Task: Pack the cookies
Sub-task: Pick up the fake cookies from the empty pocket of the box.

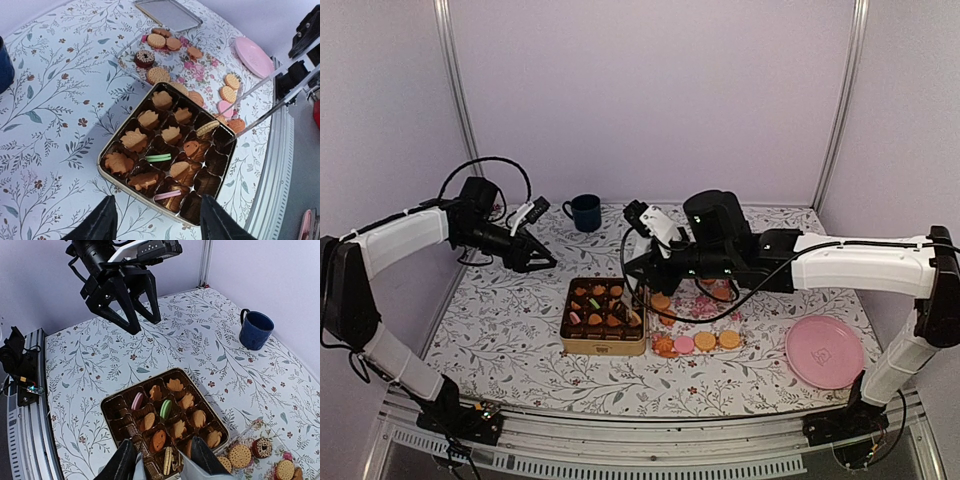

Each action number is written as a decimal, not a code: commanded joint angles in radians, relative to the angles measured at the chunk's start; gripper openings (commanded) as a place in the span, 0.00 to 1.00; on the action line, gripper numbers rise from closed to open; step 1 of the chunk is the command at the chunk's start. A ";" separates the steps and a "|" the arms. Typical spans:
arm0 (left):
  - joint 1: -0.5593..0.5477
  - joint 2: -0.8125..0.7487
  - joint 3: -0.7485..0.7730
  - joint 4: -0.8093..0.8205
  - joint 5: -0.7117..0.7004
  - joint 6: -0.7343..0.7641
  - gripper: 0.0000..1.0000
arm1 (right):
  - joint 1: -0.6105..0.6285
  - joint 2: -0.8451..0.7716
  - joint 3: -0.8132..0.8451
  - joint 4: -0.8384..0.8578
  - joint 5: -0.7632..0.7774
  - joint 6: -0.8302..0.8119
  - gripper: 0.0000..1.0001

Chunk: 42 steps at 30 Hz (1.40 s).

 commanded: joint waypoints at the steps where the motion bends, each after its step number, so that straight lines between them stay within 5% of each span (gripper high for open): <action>1: 0.030 -0.025 -0.048 0.008 -0.029 0.048 0.57 | 0.015 0.010 0.038 0.007 0.076 -0.034 0.37; 15: 0.043 -0.016 -0.155 0.019 -0.067 0.111 0.56 | 0.017 0.071 0.045 0.036 0.085 -0.053 0.35; 24: 0.028 0.001 -0.189 0.053 -0.048 0.100 0.54 | 0.017 0.048 0.041 0.029 0.095 -0.031 0.13; 42: -0.194 0.143 -0.263 0.187 -0.193 0.089 0.50 | 0.017 -0.046 -0.071 0.124 0.080 0.078 0.12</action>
